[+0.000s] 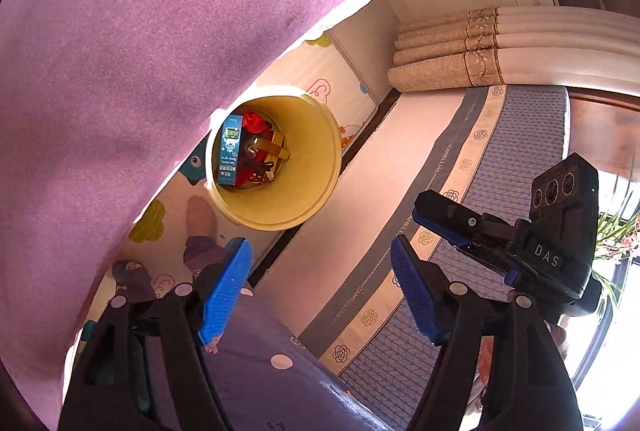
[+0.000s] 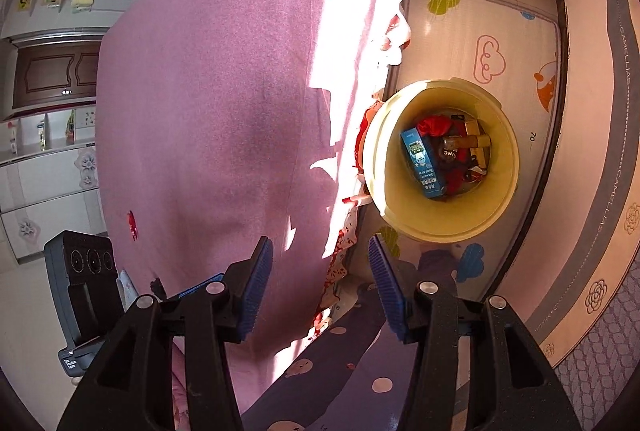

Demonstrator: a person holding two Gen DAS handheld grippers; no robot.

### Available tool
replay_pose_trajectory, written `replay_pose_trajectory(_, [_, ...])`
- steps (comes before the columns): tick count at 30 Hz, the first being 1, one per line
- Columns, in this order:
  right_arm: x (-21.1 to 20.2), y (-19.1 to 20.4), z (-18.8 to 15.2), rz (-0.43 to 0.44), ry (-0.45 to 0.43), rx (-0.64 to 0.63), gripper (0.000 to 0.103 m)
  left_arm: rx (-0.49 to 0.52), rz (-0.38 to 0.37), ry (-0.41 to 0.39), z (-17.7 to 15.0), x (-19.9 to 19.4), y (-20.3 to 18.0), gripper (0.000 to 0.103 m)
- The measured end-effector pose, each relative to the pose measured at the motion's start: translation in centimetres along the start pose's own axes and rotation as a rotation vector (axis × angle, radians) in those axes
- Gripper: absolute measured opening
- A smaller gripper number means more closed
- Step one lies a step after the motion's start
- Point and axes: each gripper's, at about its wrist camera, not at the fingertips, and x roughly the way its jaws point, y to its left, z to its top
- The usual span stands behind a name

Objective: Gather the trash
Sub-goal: 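Open both tools over the yellow bucket to drop bottle and sock, then move both tools back over the bed toward the dark sock and wrapper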

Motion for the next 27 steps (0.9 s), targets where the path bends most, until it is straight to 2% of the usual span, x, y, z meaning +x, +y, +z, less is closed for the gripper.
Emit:
replay_pose_trajectory(8, [3.1,7.9,-1.0,-0.001,0.051,-0.132,0.050,-0.078,-0.033,-0.095,-0.8,-5.2,5.7,0.072])
replay_pose_trajectory(13, [5.9,13.1,-2.5,-0.003,0.095,-0.207,0.050,-0.149,-0.051,-0.158,-2.2,-8.9,10.6,0.072])
replay_pose_trajectory(21, [12.3,22.2,-7.0,-0.015,0.192,-0.347,0.050,-0.297,-0.070,-0.263,-5.8,-14.5,19.7,0.072])
replay_pose_trajectory(27, [17.5,28.9,-10.7,-0.028,0.257,-0.446,0.050,-0.362,-0.044,-0.341,-9.3,-18.9,26.3,0.072])
